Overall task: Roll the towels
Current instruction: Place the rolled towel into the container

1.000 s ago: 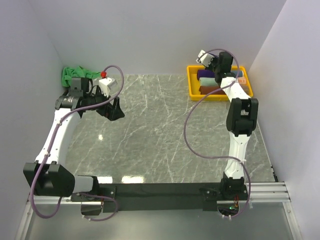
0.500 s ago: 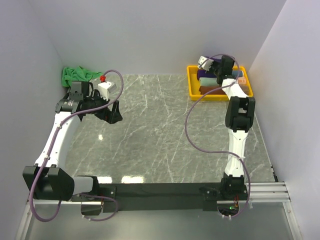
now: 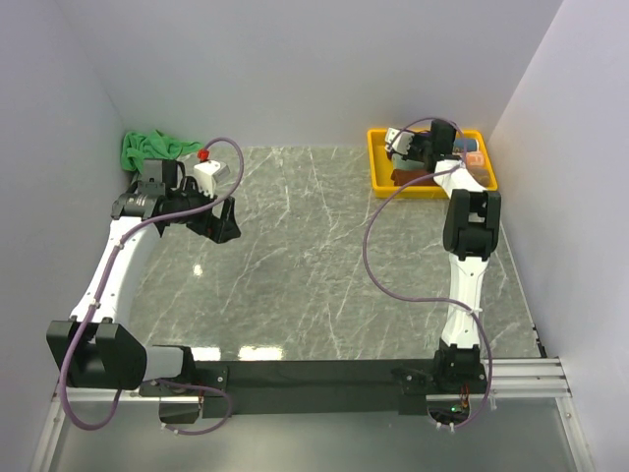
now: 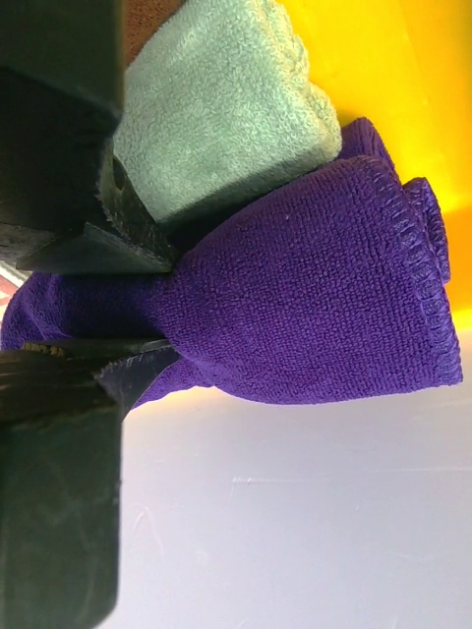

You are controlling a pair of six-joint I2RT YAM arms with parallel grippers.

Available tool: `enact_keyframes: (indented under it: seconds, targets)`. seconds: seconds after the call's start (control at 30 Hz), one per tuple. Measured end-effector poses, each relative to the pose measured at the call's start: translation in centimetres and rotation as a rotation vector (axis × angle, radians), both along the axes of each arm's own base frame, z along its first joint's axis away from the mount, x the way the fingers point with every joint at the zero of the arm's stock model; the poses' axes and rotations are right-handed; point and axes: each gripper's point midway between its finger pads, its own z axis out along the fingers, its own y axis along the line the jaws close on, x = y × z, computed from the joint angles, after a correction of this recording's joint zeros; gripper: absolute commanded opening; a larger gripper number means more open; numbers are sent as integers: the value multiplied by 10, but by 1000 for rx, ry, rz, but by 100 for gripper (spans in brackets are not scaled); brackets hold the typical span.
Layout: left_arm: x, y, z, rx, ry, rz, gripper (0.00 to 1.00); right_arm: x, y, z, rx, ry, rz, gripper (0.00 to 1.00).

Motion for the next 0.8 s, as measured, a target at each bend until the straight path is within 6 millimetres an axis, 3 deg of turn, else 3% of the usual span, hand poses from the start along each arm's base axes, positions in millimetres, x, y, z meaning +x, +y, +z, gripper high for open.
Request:
enact_keyframes:
  seconds: [0.33,0.67,0.8]
  targets:
    - [-2,1,-5,4,14,3,100,-8,0,5,-8,31,3,45]
    - [-2,1,-5,4,13,2,99,-22,0,25,-11,53,2,64]
    - [-2,1,-5,4,13,1,99,-32,0,32,-18,64,1,88]
